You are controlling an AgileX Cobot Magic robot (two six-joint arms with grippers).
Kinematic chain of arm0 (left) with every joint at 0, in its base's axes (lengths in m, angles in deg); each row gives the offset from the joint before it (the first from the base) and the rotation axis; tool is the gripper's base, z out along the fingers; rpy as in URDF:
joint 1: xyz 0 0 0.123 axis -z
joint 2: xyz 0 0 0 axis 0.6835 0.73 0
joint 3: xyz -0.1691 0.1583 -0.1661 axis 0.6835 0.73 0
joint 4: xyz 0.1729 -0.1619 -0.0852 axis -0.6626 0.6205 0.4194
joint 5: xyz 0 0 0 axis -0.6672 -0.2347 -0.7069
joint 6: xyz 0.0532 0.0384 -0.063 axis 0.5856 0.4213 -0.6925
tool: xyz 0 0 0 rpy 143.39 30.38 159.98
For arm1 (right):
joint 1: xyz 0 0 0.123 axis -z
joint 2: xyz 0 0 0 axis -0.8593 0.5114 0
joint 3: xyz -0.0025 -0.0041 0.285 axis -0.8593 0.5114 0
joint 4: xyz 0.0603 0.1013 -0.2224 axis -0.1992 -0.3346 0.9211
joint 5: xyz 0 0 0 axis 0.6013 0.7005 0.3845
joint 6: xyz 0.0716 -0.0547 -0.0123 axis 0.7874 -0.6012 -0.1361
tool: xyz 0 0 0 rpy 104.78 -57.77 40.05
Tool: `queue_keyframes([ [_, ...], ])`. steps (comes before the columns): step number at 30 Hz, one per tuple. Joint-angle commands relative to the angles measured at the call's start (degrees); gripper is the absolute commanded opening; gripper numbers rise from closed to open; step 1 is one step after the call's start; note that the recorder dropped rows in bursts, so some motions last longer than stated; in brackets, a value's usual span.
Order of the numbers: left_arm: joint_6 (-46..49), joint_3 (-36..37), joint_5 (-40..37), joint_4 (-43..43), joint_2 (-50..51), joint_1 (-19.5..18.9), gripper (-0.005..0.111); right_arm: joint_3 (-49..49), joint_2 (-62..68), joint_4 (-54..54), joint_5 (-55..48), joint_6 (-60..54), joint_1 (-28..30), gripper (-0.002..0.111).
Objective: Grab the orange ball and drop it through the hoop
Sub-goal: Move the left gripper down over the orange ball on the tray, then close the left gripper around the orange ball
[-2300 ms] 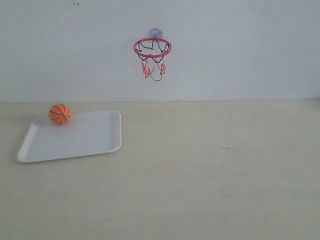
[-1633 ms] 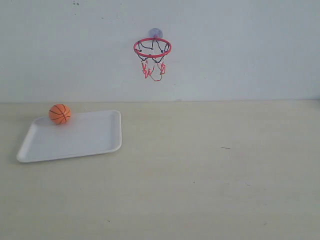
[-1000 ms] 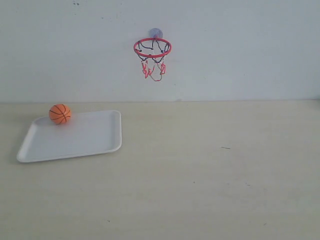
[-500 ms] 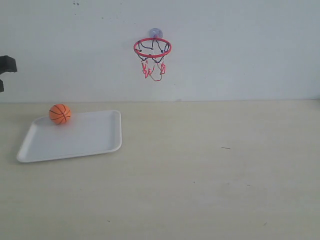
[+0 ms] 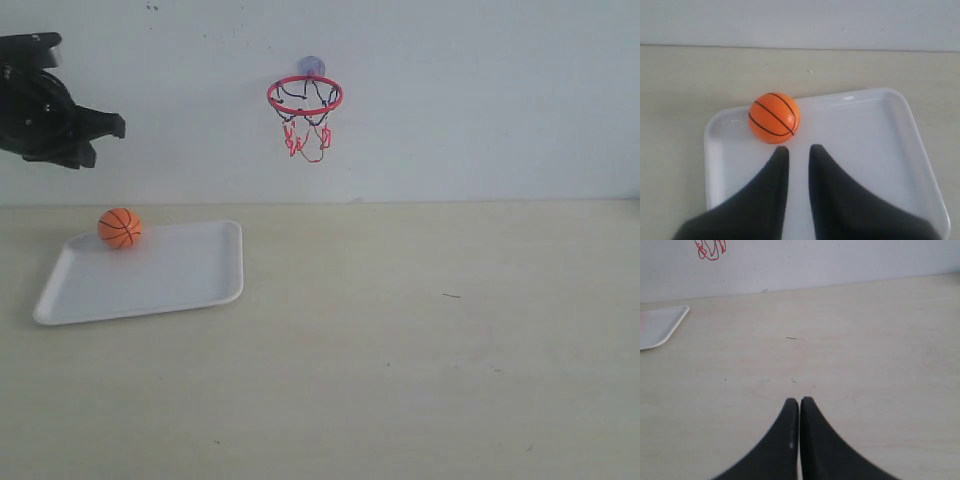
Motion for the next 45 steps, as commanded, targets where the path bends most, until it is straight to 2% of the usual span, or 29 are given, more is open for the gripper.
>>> queue_keyframes([
  [1, 2.04, -12.61, -8.61, -0.12, 9.28, -0.19, 0.047, -0.06, -0.26, 0.31, 0.58, -0.23, 0.29, 0.000],
  [5, 2.04, -20.60, -11.57, -0.12, 15.00, -0.19, 0.089, -0.06, -0.26, 0.31, 0.58, -0.23, 0.29, 0.000],
  [8, 2.04, -24.23, -12.39, -0.39, 18.25, -0.19, 0.098, -0.06, -0.26, 0.31, 0.58, -0.23, 0.29, 0.000],
  [17, 3.14, -29.01, -13.01, -2.23, 24.95, -0.19, 0.094, -0.06, -0.26, 0.31, 0.58, -0.23, 0.29, 0.000],
  [22, 2.13, -29.05, -12.32, -6.20, 26.84, -0.19, 0.094, -0.06, -0.26, 0.31, 0.58, -0.23, 0.29, 0.000],
  [34, 0.56, -29.05, -9.54, -6.32, 29.48, -0.19, 0.092, -0.06, -0.26, 0.33, 0.30, -0.23, 0.29, 0.000],
  [40, 0.27, -29.05, -9.02, -6.32, 30.15, -0.19, 0.082, -0.06, -0.26, 0.33, 0.30, -0.23, 0.29, 0.000],
  [45, -3.69, -29.05, -8.89, -6.74, 30.15, -0.19, 0.054, -0.06, -0.26, 0.33, 0.30, -0.23, 0.29, 0.000],
])
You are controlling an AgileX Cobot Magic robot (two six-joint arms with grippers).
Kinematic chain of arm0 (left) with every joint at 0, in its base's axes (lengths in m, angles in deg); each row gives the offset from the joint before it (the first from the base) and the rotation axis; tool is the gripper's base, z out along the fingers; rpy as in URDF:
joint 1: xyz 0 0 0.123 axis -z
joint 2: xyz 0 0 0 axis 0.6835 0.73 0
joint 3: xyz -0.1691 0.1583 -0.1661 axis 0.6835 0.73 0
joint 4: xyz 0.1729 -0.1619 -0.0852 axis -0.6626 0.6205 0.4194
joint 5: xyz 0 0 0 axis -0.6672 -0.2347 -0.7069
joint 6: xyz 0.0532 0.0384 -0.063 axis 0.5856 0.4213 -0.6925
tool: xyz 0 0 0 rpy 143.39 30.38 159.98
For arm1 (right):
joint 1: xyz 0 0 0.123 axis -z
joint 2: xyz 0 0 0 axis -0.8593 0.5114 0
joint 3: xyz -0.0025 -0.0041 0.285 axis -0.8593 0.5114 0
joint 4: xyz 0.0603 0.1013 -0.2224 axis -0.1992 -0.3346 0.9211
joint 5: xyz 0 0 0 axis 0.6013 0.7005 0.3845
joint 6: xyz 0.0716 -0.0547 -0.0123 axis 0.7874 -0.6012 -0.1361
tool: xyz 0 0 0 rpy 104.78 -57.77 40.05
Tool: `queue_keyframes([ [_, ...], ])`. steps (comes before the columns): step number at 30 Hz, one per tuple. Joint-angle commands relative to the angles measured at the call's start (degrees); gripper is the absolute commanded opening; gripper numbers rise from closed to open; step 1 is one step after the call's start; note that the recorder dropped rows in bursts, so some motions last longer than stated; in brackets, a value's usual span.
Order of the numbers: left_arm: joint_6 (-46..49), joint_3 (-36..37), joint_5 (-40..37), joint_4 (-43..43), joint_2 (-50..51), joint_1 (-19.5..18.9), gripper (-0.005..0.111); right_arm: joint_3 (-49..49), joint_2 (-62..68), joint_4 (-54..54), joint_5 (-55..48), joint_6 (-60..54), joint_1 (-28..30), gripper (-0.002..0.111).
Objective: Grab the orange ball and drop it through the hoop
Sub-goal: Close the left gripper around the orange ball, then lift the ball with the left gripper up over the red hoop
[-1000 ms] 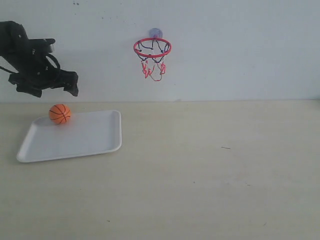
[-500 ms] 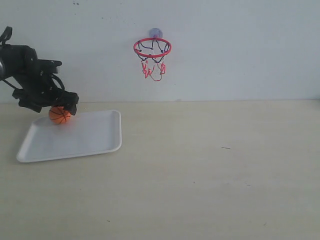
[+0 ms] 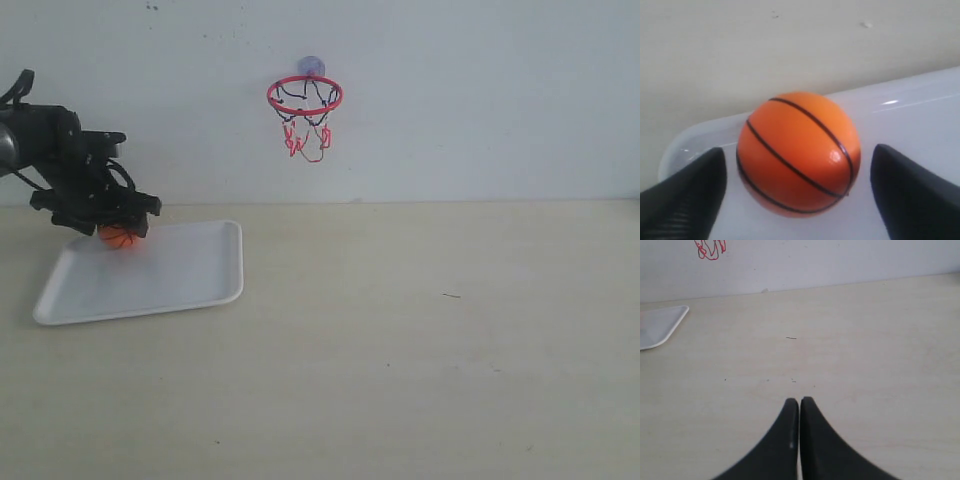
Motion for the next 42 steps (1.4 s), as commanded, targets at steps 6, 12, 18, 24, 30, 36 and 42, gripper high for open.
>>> queue_keyframes([
  [6, -4.14, -0.42, -0.40, -0.30, -0.93, -0.02, 0.014, -0.06, -0.26, 0.33, 0.30, -0.23, 0.29, 0.000],
  [12, -0.25, -2.13, -0.67, 5.74, -5.12, 0.06, 0.004, -0.06, -0.26, 0.33, 0.30, -0.23, 0.29, 0.000],
  [18, 15.85, -5.86, -0.17, 27.27, -8.85, 0.06, 0.004, -0.06, -0.26, 0.33, 0.30, -0.23, 0.29, 0.000],
  [24, 29.30, -8.38, 1.96, 57.05, -9.12, 0.06, 0.004, -0.06, -0.26, 0.33, 0.30, -0.23, 0.29, 0.000],
  [30, 37.12, -8.50, 5.43, 72.83, -9.12, 4.03, 0.004, -0.06, -0.26, 0.33, 0.30, -0.23, 0.29, 0.000],
  [36, 39.99, -8.50, 14.79, 72.71, -8.67, 10.66, 0.004, -0.06, -0.26, 0.33, 0.30, -0.23, 0.29, 0.000],
  [42, 39.89, -8.50, 15.20, 72.94, -7.19, 11.41, 0.004, -0.06, -0.26, 0.33, 0.30, -0.23, 0.29, 0.000],
])
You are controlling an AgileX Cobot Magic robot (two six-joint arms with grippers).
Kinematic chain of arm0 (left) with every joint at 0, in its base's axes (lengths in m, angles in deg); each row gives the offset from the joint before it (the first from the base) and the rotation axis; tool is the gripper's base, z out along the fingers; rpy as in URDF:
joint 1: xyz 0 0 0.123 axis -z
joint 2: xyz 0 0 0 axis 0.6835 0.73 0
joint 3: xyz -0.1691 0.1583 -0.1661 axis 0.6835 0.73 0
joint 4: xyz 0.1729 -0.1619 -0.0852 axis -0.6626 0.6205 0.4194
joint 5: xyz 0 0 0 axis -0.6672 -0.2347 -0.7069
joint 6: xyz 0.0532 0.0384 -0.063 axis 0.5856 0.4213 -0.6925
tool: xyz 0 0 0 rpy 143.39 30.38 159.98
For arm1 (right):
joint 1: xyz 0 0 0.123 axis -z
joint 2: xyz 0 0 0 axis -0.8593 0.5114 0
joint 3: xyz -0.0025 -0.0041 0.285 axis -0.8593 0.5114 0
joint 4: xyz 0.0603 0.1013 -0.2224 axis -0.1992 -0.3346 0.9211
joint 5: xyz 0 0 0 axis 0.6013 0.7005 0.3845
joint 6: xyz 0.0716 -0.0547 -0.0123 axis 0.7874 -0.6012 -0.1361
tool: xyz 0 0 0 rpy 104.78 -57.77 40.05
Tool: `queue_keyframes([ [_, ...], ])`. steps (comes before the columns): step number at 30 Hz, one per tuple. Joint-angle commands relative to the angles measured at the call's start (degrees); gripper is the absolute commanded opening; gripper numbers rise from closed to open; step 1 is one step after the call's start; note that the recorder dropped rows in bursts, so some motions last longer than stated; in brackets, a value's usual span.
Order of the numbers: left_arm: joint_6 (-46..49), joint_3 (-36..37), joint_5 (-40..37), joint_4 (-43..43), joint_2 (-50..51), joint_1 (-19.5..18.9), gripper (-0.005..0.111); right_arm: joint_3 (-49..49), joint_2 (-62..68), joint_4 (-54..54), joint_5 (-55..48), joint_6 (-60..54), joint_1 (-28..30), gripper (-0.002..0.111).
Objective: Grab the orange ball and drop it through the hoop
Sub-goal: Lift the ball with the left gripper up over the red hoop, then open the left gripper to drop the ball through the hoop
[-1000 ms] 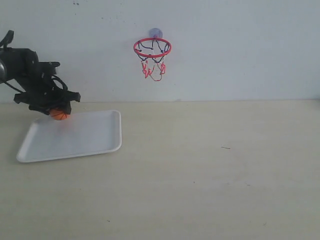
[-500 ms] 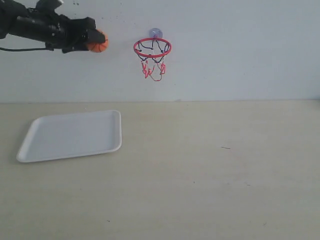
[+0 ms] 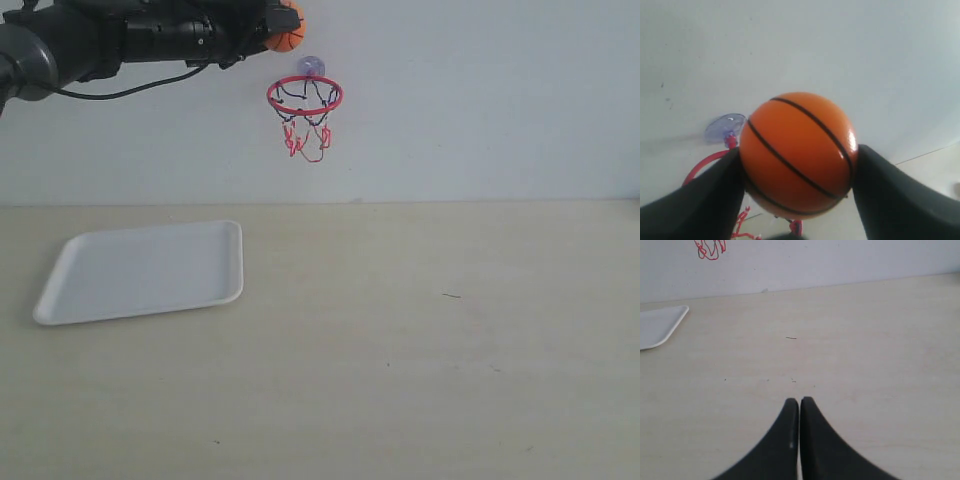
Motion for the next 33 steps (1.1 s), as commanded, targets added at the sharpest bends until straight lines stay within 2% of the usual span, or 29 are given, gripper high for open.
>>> queue_keyframes([
  [1, 0.26, -0.17, 0.14, 0.92, 1.44, 0.34, 0.004, -0.06, -0.26, 0.33, 0.30, -0.23, 0.29, 0.000],
  [14, 4.51, -0.17, 0.14, 3.69, 2.67, 1.18, 0.005, -0.06, -0.26, 0.33, 0.30, -0.23, 0.29, 0.000],
  [17, 4.51, -0.17, 0.14, 3.46, 2.67, 1.18, 0.015, -0.06, -0.26, 0.33, 0.30, -0.23, 0.29, 0.000],
  [21, 3.61, -0.17, -0.11, 1.53, 2.90, 1.05, 0.037, -0.06, -0.26, 0.33, 0.30, -0.23, 0.29, 0.000],
  [24, 3.49, -0.17, -0.49, 2.29, 3.33, 0.69, 0.048, -0.06, -0.26, 0.33, 0.30, -0.23, 0.29, 0.000],
  [33, 3.43, -0.17, -0.22, 1.81, 3.31, 0.43, 0.055, -0.06, -0.26, 0.33, 0.30, -0.23, 0.29, 0.000],
])
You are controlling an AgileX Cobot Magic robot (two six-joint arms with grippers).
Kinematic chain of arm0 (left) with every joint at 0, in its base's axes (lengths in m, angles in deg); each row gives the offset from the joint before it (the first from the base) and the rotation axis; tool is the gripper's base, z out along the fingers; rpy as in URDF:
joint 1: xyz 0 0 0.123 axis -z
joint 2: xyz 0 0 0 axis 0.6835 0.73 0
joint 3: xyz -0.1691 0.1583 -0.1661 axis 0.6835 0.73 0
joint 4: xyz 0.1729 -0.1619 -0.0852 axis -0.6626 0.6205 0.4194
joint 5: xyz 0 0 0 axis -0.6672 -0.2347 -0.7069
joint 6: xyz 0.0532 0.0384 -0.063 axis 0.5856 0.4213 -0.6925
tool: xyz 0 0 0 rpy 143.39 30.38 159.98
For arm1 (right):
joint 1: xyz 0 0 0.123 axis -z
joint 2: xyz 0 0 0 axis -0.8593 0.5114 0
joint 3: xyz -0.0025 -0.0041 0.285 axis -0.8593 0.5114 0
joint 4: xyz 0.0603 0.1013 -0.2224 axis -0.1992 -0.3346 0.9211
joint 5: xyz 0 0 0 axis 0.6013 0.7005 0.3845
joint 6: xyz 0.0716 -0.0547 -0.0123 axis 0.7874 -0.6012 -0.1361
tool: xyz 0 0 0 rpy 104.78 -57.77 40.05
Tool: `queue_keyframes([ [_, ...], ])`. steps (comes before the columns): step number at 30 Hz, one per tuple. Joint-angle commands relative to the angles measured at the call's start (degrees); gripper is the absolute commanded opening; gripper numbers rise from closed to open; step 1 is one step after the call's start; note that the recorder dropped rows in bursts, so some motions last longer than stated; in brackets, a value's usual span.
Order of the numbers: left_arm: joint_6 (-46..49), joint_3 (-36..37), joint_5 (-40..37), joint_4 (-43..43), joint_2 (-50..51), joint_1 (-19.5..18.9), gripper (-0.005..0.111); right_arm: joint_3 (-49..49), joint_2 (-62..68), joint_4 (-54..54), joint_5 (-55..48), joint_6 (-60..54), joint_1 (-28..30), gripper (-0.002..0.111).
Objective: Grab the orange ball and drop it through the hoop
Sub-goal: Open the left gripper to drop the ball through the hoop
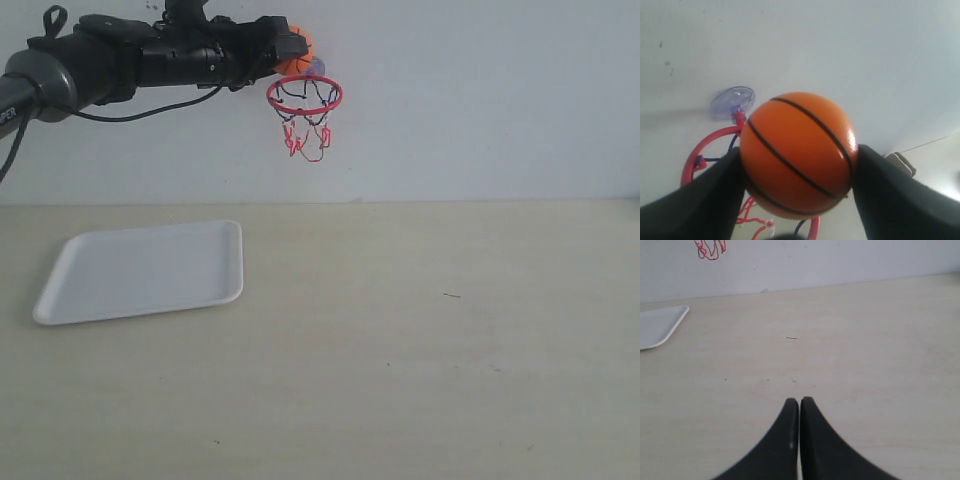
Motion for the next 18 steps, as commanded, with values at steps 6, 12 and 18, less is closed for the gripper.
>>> queue_keyframes([
  [6, -0.08, -0.19, -0.60, -0.48, 0.43, -0.45, 0.064, -0.06, -0.26, 0.33, 0.30, -0.23, 0.29, 0.000],
  [12, -0.08, -0.19, -0.60, -0.48, 0.43, -0.55, 0.069, -0.06, -0.26, 0.33, 0.48, -0.23, 0.29, 0.000],
  [18, -0.08, -0.19, -0.71, -0.48, 0.43, -0.55, 0.069, -0.06, -0.26, 0.33, 0.48, -0.23, 0.29, 0.000],
])
